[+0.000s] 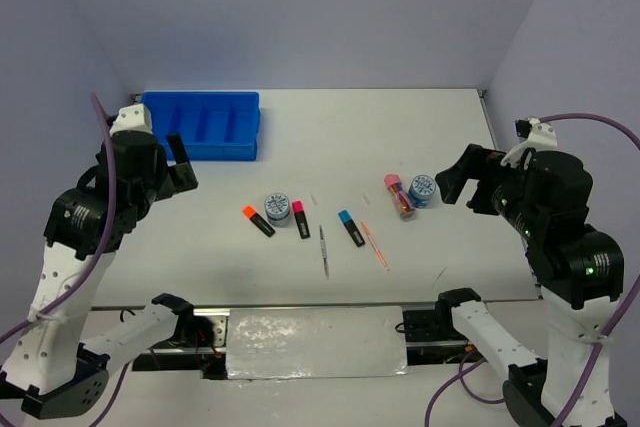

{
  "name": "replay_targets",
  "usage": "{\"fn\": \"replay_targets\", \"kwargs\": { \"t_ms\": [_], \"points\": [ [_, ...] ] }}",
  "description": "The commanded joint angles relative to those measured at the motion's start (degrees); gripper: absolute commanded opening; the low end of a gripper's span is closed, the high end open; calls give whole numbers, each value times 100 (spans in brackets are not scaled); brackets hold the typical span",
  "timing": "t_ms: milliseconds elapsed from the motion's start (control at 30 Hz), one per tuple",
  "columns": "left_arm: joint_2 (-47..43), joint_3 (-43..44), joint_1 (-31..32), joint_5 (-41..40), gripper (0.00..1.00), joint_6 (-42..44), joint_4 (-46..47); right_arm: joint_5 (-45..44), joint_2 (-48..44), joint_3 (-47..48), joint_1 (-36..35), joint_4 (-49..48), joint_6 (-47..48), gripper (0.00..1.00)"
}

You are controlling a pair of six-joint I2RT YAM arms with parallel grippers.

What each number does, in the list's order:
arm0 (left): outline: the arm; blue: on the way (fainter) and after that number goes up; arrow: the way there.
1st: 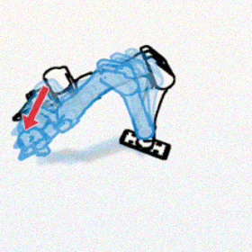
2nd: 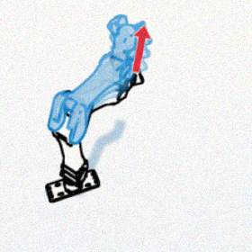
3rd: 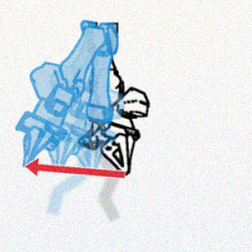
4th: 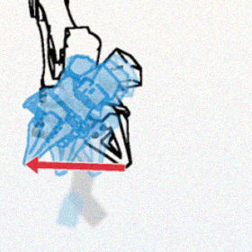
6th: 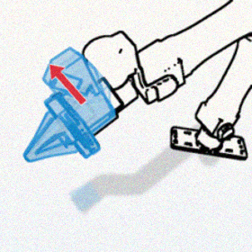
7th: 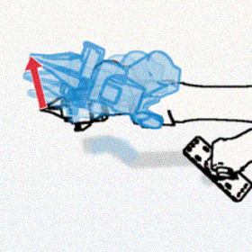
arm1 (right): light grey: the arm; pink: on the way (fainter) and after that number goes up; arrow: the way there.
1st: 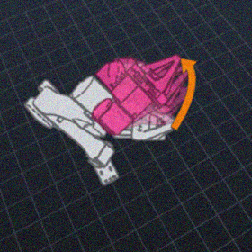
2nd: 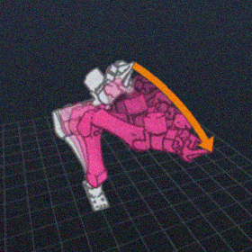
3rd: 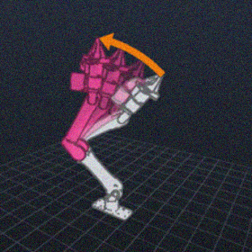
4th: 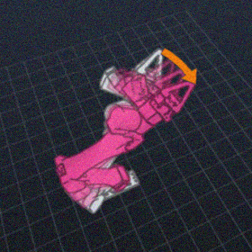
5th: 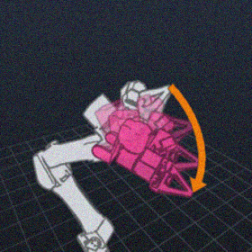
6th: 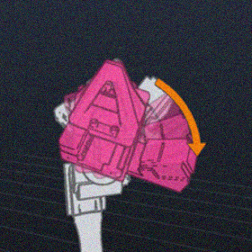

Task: Sort the stationery into containers
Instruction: Pick up the pen from the center of the board.

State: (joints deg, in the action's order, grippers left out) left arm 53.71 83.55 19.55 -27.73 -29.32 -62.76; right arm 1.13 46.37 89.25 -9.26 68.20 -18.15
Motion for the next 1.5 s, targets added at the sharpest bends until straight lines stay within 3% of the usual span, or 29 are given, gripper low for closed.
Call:
{"fn": "replay_targets", "kwargs": {
  "t_ms": [0,133,267,400,633,1000,1300,1467],
  "points": [
    [-1,39,-22,31,99,-267,177,10,-5,92,-41,-158,22,100],
    [218,135,-30,3,99,-723,-122,230,21,-21,-41,-202,75,100],
    [543,-302,-22,477,99,-1952,-149,398,188,-294,-32,-167,31,100],
    [728,-1749,-22,1065,99,-2841,737,362,373,-531,-50,-9,31,100],
    [2096,-2378,383,733,99,-3843,1380,854,180,-997,-120,-325,49,100],
    [3899,-2098,576,768,92,-4240,1987,986,-49,-1437,-427,-475,75,100],
    [4683,-2106,673,944,89,-4468,2268,951,65,-1358,-612,-519,110,100],
    [4789,-2316,673,1032,72,-4477,2496,951,135,-1296,-691,-536,119,100]
  ]
}}
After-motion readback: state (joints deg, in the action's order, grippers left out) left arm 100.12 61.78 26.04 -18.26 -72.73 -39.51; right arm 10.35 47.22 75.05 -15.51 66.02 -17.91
